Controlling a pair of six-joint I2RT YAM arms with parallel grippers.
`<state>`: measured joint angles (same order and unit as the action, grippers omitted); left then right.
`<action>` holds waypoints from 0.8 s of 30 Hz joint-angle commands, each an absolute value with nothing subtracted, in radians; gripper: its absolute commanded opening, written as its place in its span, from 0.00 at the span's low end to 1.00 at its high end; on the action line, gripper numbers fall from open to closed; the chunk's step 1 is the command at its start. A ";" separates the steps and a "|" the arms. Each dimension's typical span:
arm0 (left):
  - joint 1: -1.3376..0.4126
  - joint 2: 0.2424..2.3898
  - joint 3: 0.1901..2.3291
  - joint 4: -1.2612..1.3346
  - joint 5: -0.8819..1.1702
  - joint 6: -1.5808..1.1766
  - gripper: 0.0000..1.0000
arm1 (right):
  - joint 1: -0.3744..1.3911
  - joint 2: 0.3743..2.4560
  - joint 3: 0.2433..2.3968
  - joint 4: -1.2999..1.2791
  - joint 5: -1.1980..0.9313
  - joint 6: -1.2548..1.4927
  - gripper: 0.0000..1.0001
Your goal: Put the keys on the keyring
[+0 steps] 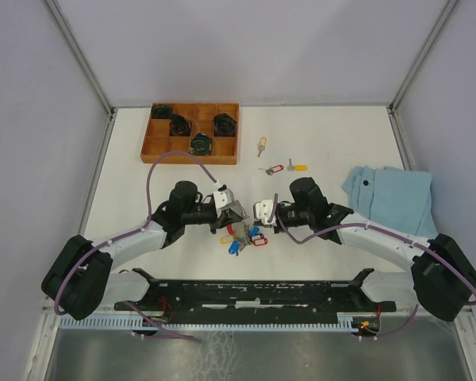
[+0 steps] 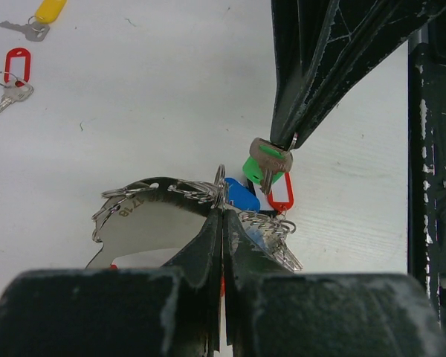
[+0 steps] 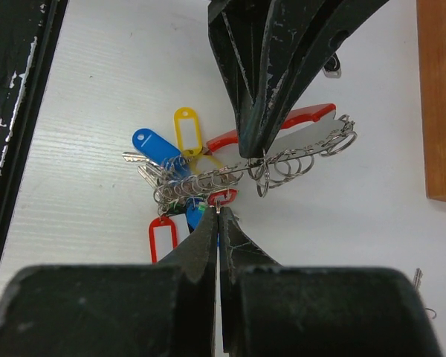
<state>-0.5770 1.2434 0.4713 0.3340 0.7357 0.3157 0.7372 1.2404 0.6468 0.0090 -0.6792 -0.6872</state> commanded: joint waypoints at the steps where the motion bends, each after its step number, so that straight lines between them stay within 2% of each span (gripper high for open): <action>1: -0.582 1.224 0.468 0.373 0.714 0.358 0.03 | 0.736 1.237 0.684 0.032 -0.619 -0.595 0.01; 5: -0.581 1.218 0.468 0.377 0.705 0.352 0.03 | 0.736 1.187 0.671 -0.029 -0.565 -0.495 0.01; 10: -0.583 1.199 0.457 0.387 0.729 0.354 0.03 | 0.735 1.134 0.587 0.110 -0.531 -0.486 0.01; 24: -0.586 1.205 0.431 0.429 0.739 0.371 0.03 | 0.737 1.308 0.642 0.270 -0.671 -0.555 0.01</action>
